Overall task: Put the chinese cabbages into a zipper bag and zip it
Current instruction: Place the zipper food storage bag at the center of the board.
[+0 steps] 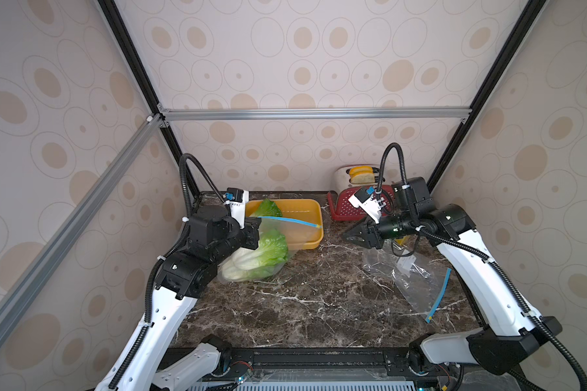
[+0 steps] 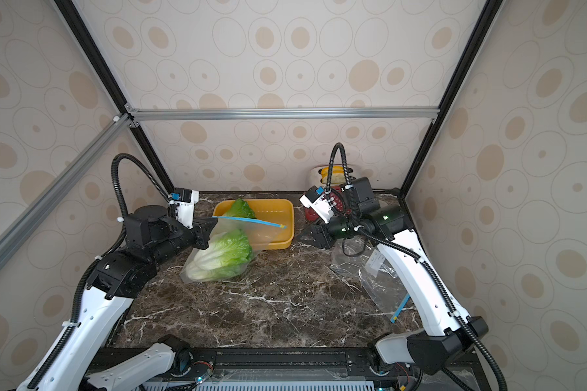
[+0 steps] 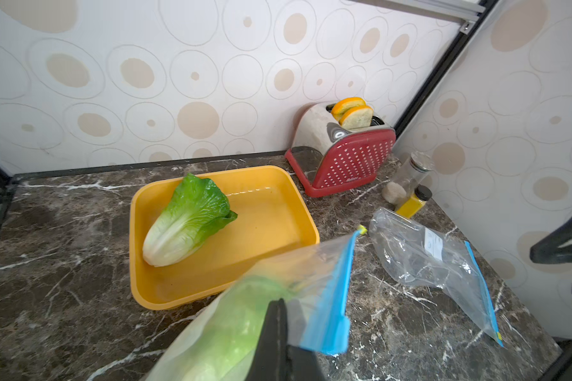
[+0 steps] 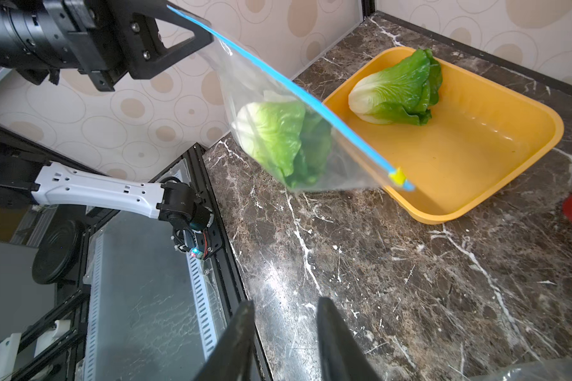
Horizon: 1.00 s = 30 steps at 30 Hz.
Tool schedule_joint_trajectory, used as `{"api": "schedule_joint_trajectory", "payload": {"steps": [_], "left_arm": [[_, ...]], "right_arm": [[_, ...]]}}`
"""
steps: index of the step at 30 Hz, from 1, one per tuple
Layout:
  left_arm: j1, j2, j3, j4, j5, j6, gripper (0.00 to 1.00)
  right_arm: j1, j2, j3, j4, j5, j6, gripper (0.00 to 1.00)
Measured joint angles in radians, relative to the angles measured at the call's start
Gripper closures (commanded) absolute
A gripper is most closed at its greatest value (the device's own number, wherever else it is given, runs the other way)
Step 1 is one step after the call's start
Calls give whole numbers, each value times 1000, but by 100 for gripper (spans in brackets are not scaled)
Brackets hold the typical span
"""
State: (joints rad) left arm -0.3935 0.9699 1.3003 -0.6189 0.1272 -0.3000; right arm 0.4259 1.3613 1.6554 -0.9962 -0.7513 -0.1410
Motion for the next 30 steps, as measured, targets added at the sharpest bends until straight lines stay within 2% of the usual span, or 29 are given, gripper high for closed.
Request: {"api": "schedule_joint_trajectory", "payload": {"steps": [3,6,11,18,27,30], "left_arm": [[0,0,44,-17,-44,-6,100],[0,-8,82,-55,-120,-16,100],[0,-29,137,-156,-292,-23,100],[0,-31,243,-258,-561,-8,100],[24,-10,227,-308,-883,89,100],[63,7,188,-311,-939,101,100]], "right_arm": [[0,-2,1,31,-21,24,51],[0,-6,2,63,-22,51,50],[0,-10,9,115,-2,119,48],[0,-10,12,179,39,237,36],[0,-10,-50,253,98,354,30],[0,-10,-72,272,102,373,30]]}}
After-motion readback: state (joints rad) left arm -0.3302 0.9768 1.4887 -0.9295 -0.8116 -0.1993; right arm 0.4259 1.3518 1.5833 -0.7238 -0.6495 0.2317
